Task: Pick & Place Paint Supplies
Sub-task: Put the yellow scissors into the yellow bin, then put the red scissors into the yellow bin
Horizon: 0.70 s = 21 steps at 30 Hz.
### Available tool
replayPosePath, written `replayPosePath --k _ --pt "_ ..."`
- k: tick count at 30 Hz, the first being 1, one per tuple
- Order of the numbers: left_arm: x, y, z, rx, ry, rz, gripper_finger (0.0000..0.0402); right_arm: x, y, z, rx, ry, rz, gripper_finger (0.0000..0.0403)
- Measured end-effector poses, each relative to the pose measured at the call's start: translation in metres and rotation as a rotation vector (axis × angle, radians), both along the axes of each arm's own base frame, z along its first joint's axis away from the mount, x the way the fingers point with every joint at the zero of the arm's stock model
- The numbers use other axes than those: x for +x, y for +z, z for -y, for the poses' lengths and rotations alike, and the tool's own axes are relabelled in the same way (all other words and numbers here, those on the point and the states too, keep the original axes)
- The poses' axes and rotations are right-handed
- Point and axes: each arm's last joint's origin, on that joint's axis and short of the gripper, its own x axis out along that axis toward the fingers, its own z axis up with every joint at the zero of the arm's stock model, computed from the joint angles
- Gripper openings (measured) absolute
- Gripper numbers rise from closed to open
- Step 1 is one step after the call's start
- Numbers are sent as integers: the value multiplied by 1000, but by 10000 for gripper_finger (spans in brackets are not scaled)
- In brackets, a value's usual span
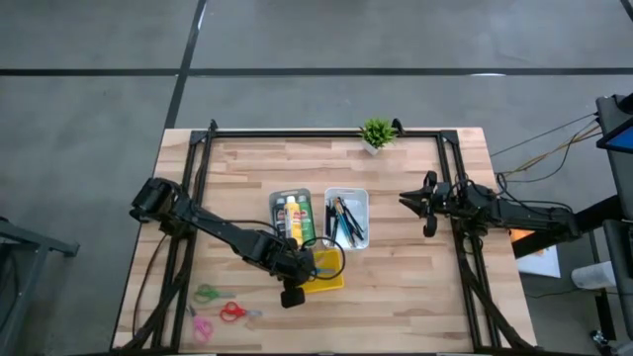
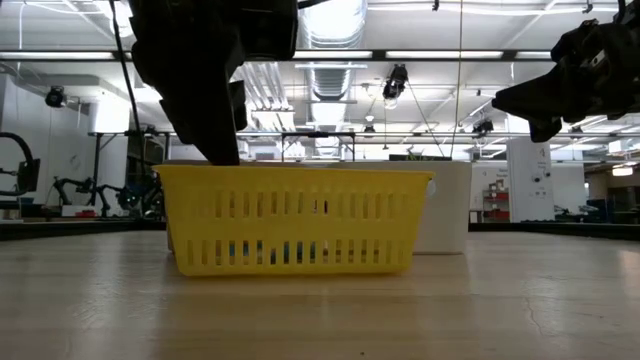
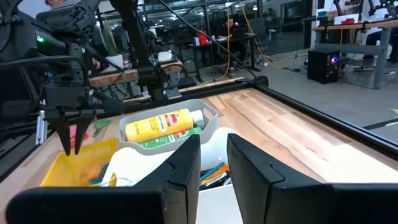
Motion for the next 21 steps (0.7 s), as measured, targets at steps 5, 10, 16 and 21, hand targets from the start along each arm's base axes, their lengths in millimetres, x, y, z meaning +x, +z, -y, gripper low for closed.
replayPosePath --k 5,10,16,21 --pt "0 0 0 0 0 0 83 0 0 0 0 0 0 78" --pt "0 0 0 -3 7 -1 88 0 0 0 0 0 0 78" --pt "1 2 -3 -33 77 -11 88 0 0 0 0 0 0 78" --pt "-3 14 -9 -81 156 -24 88 0 0 0 0 -1 -1 78"
